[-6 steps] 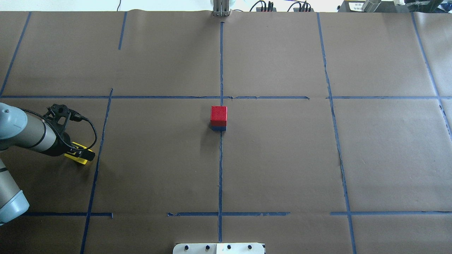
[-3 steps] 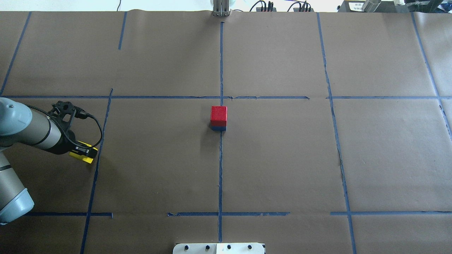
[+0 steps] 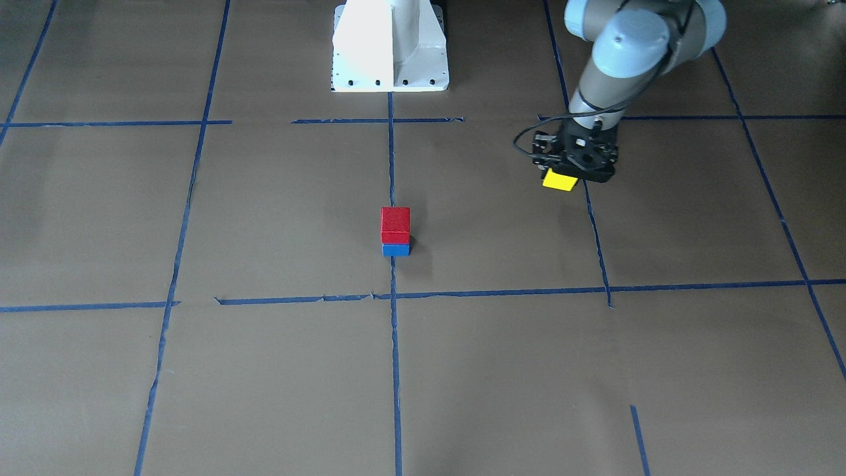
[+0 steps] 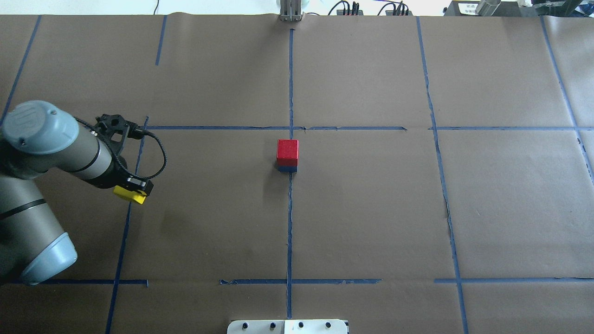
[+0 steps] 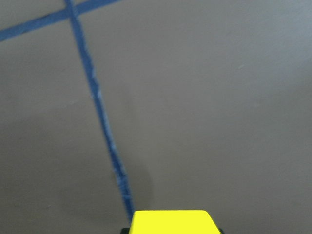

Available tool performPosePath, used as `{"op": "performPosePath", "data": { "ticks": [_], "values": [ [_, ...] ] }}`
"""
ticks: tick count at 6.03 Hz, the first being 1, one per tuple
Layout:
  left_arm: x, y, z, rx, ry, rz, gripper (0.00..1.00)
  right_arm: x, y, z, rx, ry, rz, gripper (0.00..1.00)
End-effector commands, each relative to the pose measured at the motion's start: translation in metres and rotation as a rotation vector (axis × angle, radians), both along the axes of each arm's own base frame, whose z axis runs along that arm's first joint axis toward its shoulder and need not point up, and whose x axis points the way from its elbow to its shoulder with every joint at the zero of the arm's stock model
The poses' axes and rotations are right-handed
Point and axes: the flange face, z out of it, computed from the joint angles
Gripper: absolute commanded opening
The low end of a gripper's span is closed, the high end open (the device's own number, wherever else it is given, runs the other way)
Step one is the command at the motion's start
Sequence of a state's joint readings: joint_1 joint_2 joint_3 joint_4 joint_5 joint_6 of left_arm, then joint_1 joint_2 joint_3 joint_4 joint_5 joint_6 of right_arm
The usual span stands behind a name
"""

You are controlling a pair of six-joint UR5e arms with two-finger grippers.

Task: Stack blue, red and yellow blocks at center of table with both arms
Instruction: 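Carry the yellow cube with the left gripper above the red cube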

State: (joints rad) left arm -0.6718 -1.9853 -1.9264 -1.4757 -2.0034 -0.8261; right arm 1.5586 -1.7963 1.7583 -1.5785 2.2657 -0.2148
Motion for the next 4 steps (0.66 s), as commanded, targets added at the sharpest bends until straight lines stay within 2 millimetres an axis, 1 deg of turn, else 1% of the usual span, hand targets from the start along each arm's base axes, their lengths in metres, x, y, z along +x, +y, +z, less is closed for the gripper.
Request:
{"op": "performPosePath", "data": {
  "ticks": [1,2,3,4],
  "values": [
    [0.053,-0.035,-0.101,-0.067,0.041,-0.086,0.08,0.000,0.000,0.000,0.000,0.000,0.000,1.00],
    [0.088,-0.057,-0.138,-0.094,0.042,-0.105,0.08,0.000,0.000,0.000,-0.001,0.000,0.001,1.00],
    [0.111,-0.071,-0.165,-0.094,0.045,-0.103,0.09,0.000,0.000,0.000,-0.001,0.000,0.001,1.00],
    [0.122,-0.077,-0.176,-0.095,0.043,-0.100,0.09,0.000,0.000,0.000,-0.001,0.000,0.001,1.00]
  ]
}}
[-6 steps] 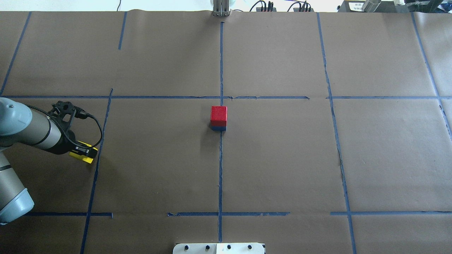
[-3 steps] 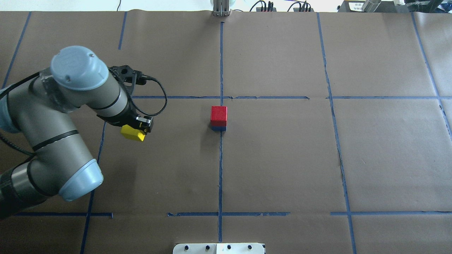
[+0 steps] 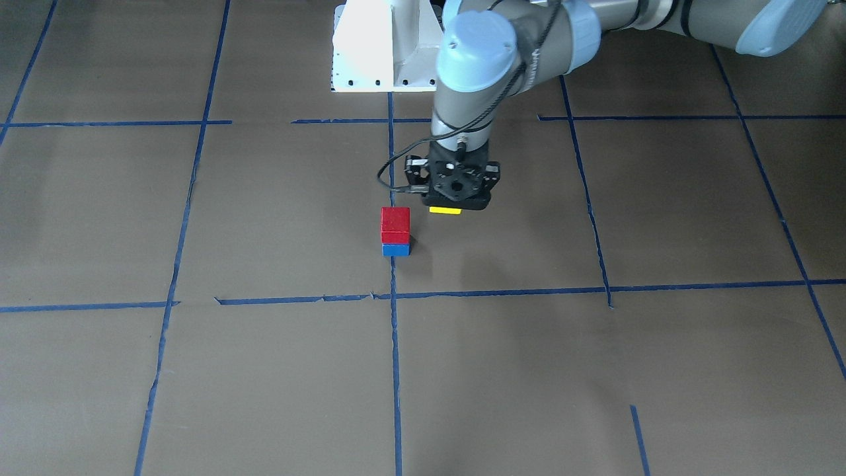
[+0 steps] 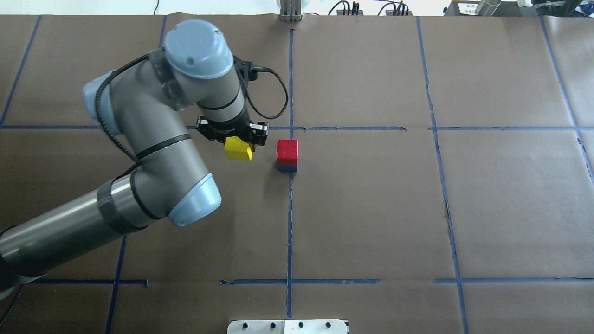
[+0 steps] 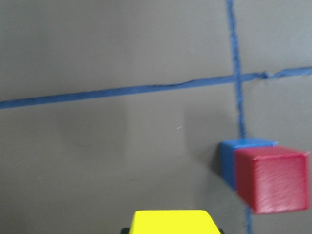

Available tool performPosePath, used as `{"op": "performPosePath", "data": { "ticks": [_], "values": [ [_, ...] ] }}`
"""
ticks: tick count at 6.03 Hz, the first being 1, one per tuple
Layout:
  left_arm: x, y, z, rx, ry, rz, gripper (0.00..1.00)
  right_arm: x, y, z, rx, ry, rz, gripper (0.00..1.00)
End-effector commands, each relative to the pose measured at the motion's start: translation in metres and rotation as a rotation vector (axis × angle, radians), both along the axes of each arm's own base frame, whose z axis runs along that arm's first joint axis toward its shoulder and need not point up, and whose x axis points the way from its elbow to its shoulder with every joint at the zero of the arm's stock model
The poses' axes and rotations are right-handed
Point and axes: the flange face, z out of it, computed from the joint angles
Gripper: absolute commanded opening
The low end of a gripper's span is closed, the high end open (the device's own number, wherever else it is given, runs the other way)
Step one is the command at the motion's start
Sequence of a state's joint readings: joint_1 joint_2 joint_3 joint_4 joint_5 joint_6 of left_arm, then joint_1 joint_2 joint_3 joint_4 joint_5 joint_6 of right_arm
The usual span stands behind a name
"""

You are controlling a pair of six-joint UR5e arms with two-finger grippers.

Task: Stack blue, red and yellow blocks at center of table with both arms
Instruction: 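Carry the yellow cube with the left gripper above the red cube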

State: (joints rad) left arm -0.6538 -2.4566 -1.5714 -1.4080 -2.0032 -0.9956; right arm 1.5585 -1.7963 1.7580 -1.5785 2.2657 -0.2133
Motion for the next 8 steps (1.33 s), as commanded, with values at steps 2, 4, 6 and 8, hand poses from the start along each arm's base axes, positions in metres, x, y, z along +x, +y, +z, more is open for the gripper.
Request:
{"op": "performPosePath", "data": {
  "ticks": [2,4,6,8],
  "values": [
    [0.038,-0.001,-0.021,-0.031,-0.009,0.007,0.10,0.000,-0.001,0.000,0.000,0.000,0.000,1.00],
    [0.057,0.000,-0.023,-0.036,0.000,-0.036,0.11,0.000,-0.001,0.000,0.000,0.000,0.000,1.00],
    [0.056,0.000,-0.025,-0.035,0.002,-0.039,0.11,0.000,0.000,0.000,0.000,0.000,0.000,1.00],
    [0.063,0.002,-0.018,-0.045,-0.010,-0.032,0.12,0.000,0.000,0.000,0.000,0.000,0.000,1.00]
  ]
}}
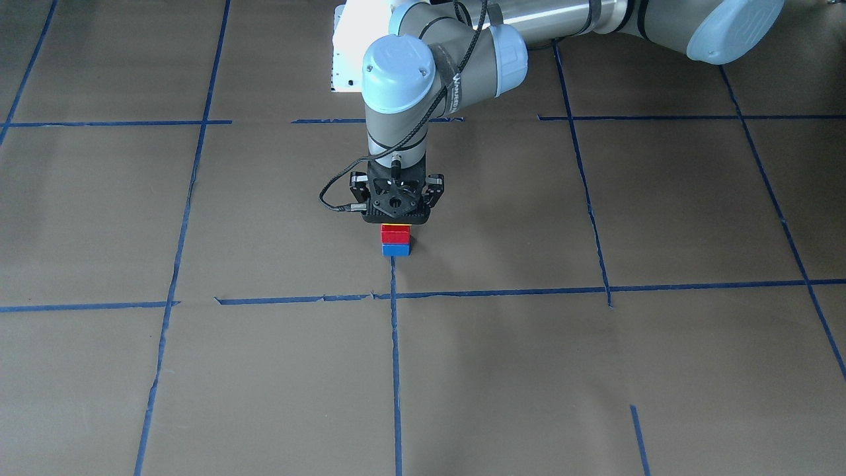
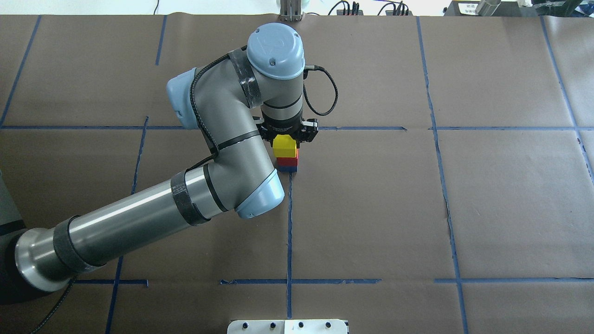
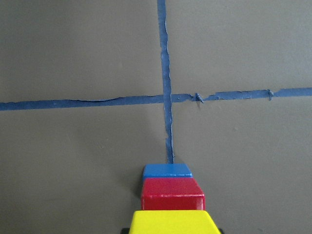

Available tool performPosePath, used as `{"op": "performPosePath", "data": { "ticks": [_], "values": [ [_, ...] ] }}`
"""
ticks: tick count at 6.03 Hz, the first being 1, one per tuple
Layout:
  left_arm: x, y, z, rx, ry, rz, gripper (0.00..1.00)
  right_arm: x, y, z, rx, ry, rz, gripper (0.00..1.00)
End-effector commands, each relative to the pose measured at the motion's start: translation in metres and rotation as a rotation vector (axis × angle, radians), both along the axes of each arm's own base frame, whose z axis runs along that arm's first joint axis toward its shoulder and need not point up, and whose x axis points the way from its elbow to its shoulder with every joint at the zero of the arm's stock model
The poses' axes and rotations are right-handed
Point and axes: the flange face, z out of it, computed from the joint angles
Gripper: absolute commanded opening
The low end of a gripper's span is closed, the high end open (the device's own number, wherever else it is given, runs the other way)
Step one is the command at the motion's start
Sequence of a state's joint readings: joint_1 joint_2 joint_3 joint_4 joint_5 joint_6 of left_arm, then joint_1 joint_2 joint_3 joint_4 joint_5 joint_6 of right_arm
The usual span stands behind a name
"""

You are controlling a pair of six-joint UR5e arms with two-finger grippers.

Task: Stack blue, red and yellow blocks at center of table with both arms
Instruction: 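Lower the yellow cube onto the red cube and open the left gripper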

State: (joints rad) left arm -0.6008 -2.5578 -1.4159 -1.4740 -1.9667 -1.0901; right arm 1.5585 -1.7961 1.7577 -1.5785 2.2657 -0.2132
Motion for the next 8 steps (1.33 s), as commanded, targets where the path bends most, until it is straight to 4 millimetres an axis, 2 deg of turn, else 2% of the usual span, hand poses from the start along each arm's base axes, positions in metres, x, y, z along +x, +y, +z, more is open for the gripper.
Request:
{"op": "performPosePath", "data": {
  "ticks": [1,8],
  "values": [
    [0.0039,0.0011,0.0036,-0.005,-0.007,0.004,0.14,0.0000,0.0001,0.0000,0.000,0.000,0.000,1.00],
    [0.0061,-0.0032,0.0014,0.007,0.011,0.001,0.15,0.0007,0.0002,0.0001,0.000,0.002,0.001,1.00]
  ]
}}
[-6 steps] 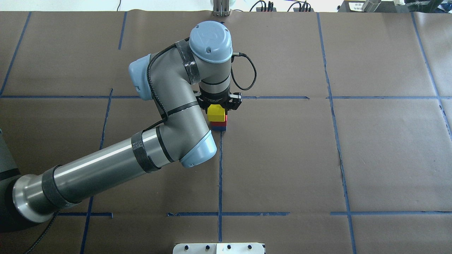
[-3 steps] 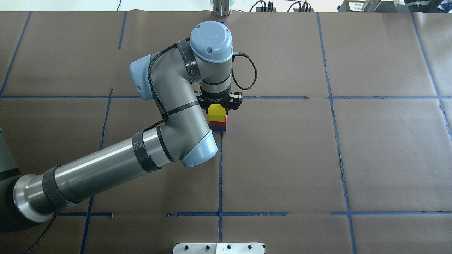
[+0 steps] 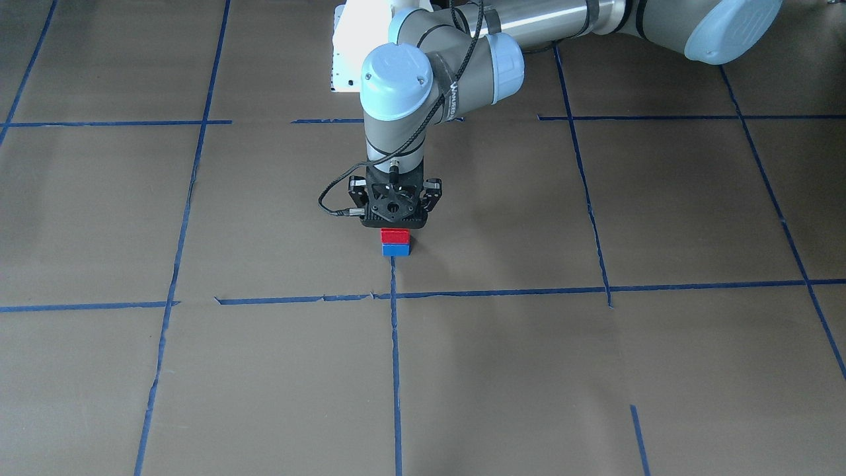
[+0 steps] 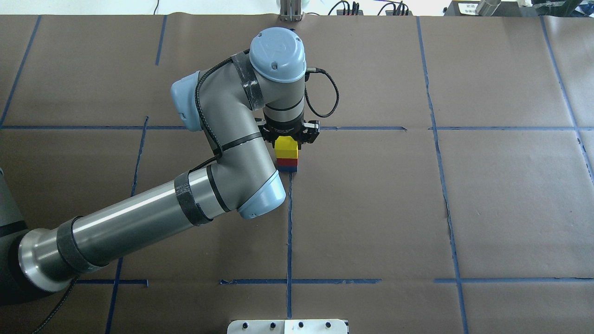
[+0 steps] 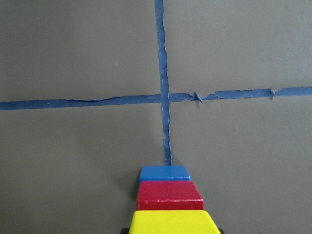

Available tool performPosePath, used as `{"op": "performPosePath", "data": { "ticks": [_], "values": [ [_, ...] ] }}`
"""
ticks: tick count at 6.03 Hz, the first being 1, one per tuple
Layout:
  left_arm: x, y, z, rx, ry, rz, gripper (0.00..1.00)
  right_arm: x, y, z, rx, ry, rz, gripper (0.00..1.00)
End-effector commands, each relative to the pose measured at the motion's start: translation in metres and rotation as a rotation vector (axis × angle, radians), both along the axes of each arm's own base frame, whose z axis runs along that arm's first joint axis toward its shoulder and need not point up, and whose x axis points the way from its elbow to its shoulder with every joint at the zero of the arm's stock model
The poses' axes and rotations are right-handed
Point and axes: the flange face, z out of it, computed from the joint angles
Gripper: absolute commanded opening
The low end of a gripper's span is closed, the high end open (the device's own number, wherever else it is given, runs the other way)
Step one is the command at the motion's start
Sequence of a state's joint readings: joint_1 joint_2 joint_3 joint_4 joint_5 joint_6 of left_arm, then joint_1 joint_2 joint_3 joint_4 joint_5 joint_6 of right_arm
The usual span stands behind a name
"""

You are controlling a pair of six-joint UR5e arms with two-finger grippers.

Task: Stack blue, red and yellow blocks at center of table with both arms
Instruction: 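Lower the yellow cube onto the red cube and open the left gripper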

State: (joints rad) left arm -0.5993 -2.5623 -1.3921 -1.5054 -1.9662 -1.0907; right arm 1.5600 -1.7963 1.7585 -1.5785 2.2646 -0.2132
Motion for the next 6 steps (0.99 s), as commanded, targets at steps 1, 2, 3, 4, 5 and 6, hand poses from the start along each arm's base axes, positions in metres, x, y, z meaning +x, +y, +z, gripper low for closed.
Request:
{"op": "performPosePath", "data": {
  "ticks": [1,2,3,4,5,6],
  "values": [
    [-0.0017,-0.0022,-0.0007,0.001,0.002,-0.005,0.15,0.0000,0.0001,0.0003,0.000,0.000,-0.001,1.00],
    [-0.0018,-0.0036,-0.0003,0.003,0.004,-0.007,0.15,0.0000,0.0001,0.0003,-0.001,0.000,0.000,1.00],
    [-0.0023,-0.0061,0.0001,0.006,0.009,-0.010,0.15,-0.0006,0.0000,0.0003,0.000,0.000,-0.003,1.00],
    [-0.0012,-0.0069,0.0019,-0.001,0.006,-0.014,0.23,0.0000,0.0001,0.0003,0.000,0.000,-0.001,1.00],
    [-0.0004,-0.0060,0.0018,0.000,0.007,-0.013,0.34,0.0000,0.0001,0.0003,0.000,0.000,-0.001,1.00],
    [-0.0001,-0.0062,0.0022,0.001,0.007,-0.012,0.41,-0.0006,0.0000,0.0003,0.000,0.000,-0.003,1.00]
  ]
}}
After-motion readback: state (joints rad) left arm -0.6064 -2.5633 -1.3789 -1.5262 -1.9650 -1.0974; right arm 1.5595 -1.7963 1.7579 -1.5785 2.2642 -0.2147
